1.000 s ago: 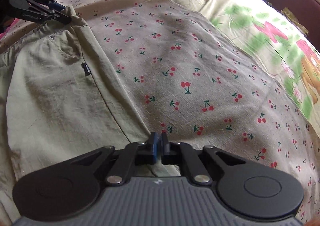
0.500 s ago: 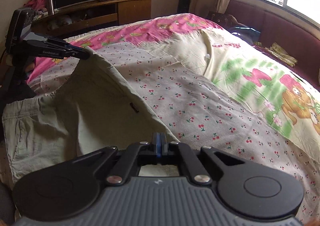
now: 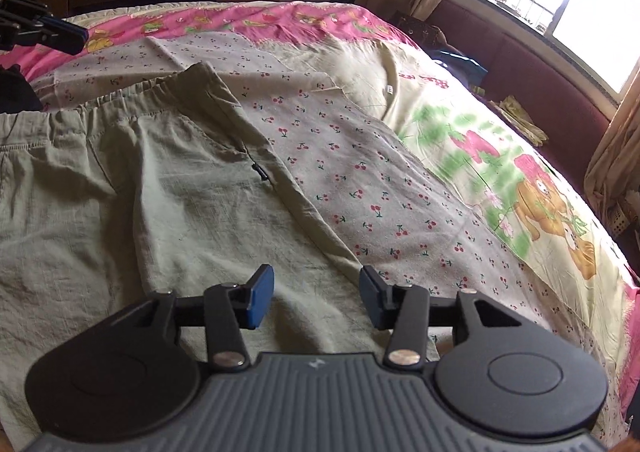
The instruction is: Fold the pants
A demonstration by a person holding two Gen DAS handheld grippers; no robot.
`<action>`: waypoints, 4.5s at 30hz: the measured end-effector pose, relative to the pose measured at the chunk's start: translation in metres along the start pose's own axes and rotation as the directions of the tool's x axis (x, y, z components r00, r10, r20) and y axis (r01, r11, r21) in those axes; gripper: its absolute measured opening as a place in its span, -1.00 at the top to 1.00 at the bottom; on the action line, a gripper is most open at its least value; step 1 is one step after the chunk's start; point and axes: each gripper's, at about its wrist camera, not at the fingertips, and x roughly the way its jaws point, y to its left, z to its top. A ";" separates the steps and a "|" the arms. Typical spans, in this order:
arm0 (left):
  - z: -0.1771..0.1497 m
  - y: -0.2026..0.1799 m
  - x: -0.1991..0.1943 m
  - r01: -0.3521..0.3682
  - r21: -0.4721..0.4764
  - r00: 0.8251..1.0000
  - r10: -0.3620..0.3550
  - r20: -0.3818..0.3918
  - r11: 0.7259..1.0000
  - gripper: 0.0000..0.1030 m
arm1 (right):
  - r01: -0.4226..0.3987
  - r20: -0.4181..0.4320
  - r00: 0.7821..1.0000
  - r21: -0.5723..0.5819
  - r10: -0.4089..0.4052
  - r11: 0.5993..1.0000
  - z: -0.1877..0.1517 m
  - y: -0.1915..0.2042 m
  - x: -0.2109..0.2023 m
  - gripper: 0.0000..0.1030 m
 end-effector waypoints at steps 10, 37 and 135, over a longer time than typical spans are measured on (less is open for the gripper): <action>0.041 0.063 0.122 0.021 0.178 0.972 0.022 -0.236 0.984 -0.24 | -0.192 -0.116 0.975 -0.026 0.188 0.981 0.009 -0.034 0.114 0.07; -0.010 0.028 -0.025 -0.028 0.078 1.000 0.028 -0.005 0.997 0.35 | -0.135 0.098 0.987 0.043 0.131 0.990 0.003 0.041 -0.096 0.97; -0.071 -0.361 0.019 0.422 0.366 0.905 -0.411 -0.110 0.829 0.15 | 0.077 -0.025 0.949 0.985 -0.313 0.157 -0.293 -0.139 -0.246 0.99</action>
